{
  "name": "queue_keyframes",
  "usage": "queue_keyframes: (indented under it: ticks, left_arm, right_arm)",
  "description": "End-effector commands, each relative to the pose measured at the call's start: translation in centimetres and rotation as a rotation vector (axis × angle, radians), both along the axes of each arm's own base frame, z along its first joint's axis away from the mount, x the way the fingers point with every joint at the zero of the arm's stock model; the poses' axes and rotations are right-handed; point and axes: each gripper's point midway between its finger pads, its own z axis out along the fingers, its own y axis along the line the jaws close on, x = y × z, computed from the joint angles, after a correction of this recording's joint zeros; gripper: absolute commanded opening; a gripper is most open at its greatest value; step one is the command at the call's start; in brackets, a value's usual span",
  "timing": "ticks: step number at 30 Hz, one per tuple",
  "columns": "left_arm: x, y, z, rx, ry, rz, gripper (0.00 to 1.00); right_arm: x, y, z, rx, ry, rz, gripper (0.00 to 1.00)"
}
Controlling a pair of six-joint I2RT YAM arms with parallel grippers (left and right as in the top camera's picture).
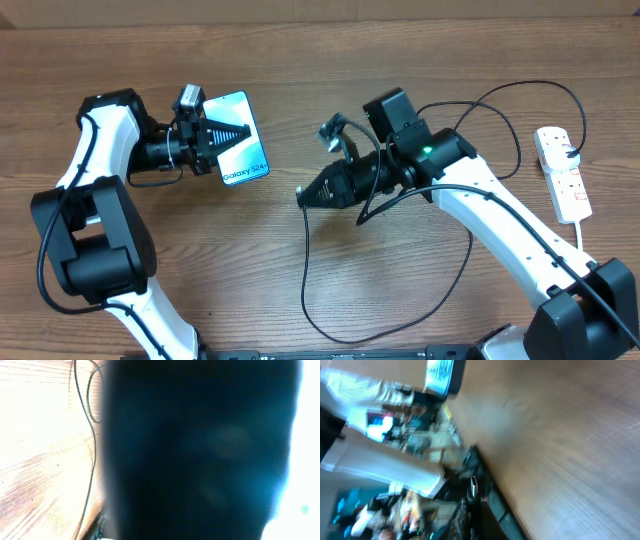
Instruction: Plug charger to phone and switch on socket
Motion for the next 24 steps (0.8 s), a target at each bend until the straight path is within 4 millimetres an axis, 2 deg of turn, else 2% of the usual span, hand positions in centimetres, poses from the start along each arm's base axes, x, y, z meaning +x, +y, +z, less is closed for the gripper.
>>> queue_keyframes:
  ticks: [1,4,7,15,19,24]
  left_arm:
    - [-0.8,0.1,4.3,-0.014,-0.195,0.044,0.04]
    - [-1.8,-0.1,6.1,-0.002,-0.247,0.042,0.04]
    - [-2.5,-0.3,7.3,-0.001,-0.254,0.041,0.05]
    - [-2.9,-1.1,7.6,-0.014,-0.204,0.018,0.04]
    - [-3.2,-1.9,7.6,-0.017,-0.203,-0.007,0.05]
    - [-3.3,-2.3,7.6,-0.019,-0.202,-0.018,0.05]
  right_arm:
    - [-3.6,1.4,1.7,0.127,-0.007,0.172,0.04]
    - [-5.3,2.7,2.1,0.156,-0.014,0.235,0.04]
    - [-5.7,3.9,3.2,0.206,-0.032,0.260,0.04]
    - [-3.7,5.6,4.8,0.263,-0.112,0.212,0.04]
    - [-2.4,6.1,4.7,0.237,-0.138,0.152,0.04]
    - [-1.9,6.2,4.4,0.218,-0.154,0.127,0.04]
